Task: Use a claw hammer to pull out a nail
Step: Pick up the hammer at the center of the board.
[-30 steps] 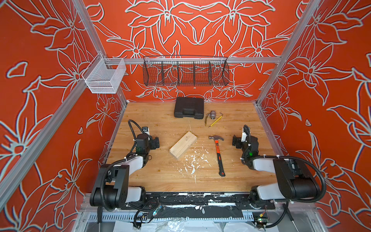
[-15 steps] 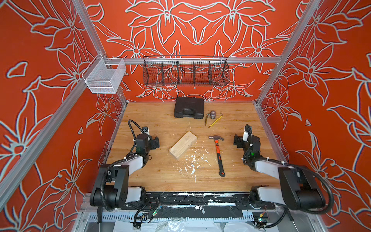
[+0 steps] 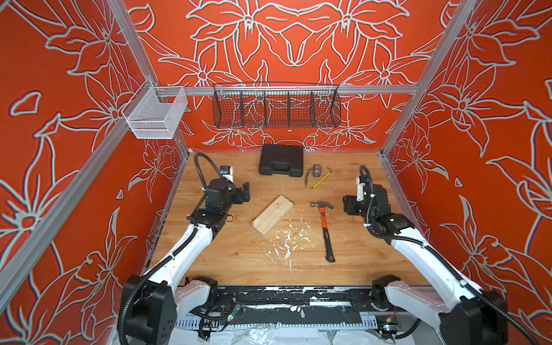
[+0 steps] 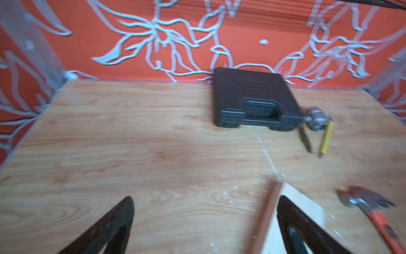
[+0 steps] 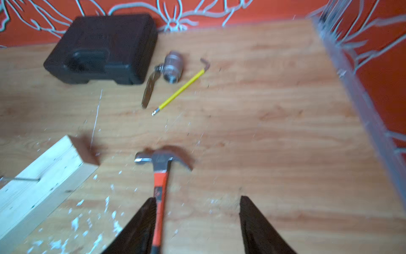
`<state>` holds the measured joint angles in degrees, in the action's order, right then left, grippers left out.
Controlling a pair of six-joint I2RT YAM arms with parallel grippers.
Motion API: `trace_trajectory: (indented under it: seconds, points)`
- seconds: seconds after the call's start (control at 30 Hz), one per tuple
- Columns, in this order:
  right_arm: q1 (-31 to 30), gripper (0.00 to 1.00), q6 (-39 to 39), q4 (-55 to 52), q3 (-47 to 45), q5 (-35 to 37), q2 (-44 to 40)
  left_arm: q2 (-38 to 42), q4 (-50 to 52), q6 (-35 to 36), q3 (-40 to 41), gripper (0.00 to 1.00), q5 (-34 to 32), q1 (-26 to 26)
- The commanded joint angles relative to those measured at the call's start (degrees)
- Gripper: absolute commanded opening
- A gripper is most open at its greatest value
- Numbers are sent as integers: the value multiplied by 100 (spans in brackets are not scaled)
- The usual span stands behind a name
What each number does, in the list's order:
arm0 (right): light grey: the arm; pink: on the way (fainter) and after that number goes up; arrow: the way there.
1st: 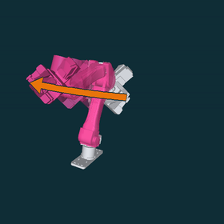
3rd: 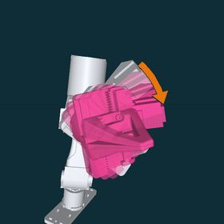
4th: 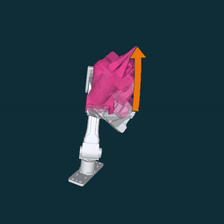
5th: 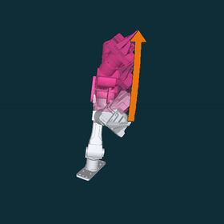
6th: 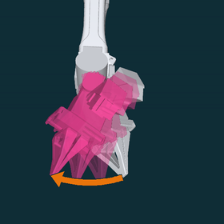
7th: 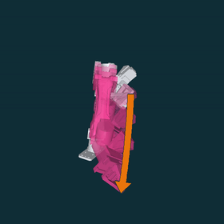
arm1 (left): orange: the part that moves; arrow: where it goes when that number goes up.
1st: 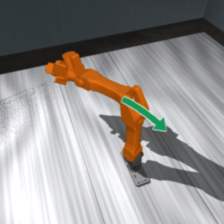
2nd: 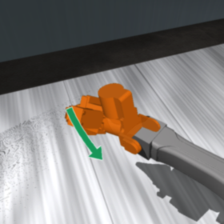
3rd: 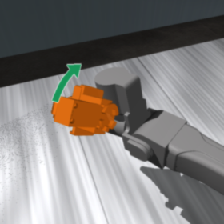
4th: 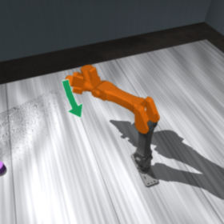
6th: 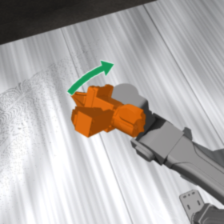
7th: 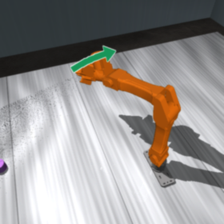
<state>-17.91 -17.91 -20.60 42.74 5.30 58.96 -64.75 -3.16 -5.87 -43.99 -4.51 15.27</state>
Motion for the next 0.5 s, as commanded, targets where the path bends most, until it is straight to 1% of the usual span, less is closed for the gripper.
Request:
trace_trajectory:
  seconds: [0.0,0.03,0.13,0.2,0.23,0.33,0.47]
  points:
    - [-389,53,-861,-1234,-212,-281,46,-164,335,121,-215,97,-201,722]
    - [-533,52,-1044,-1306,-267,-286,78,-258,324,170,-297,97,-271,969]
    - [-931,50,-1264,-1442,-339,-143,217,-552,308,347,-531,96,-546,1617]
    - [-1115,50,-1335,-1392,-419,-197,375,-746,307,499,-672,96,-712,1950]
    - [-1201,48,-1357,-1369,-435,-273,487,-841,315,569,-748,96,-787,2093]
    - [-1434,48,-1377,-1458,-339,-240,823,-1075,426,691,-921,96,-961,2375]
    - [-1686,48,-1485,-1233,-286,-267,1160,-1271,497,740,-1012,96,-1005,2537]
